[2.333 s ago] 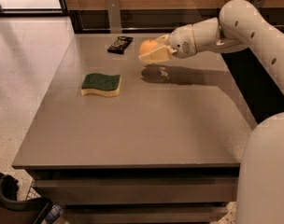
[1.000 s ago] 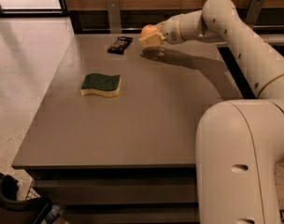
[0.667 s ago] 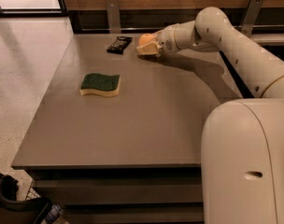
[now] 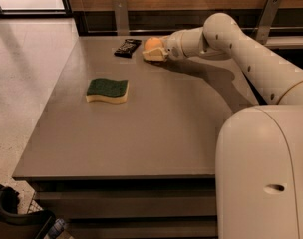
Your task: Move orange near rxbar chocolate
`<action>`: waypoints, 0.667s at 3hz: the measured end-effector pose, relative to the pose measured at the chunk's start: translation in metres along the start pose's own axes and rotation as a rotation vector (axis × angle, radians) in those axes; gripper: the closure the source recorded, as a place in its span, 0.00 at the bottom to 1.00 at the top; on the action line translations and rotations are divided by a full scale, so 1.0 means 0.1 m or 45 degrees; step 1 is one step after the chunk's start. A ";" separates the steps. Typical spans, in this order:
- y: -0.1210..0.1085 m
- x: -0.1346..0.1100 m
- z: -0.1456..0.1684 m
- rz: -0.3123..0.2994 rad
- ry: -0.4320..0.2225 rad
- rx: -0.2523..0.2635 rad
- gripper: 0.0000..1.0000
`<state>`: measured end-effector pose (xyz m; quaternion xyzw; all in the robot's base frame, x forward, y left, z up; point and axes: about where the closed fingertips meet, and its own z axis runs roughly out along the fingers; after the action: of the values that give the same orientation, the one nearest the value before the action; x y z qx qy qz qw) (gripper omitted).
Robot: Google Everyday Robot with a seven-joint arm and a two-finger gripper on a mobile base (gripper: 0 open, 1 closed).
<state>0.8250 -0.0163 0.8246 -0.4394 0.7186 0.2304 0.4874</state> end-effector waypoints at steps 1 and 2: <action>0.00 0.00 0.00 0.000 0.000 0.000 0.44; 0.02 0.00 0.03 0.000 0.000 -0.005 0.20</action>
Offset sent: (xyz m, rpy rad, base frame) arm 0.0000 0.0000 0.0000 0.0000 0.0000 0.0000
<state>0.8250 -0.0136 0.8232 -0.4403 0.7183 0.2319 0.4863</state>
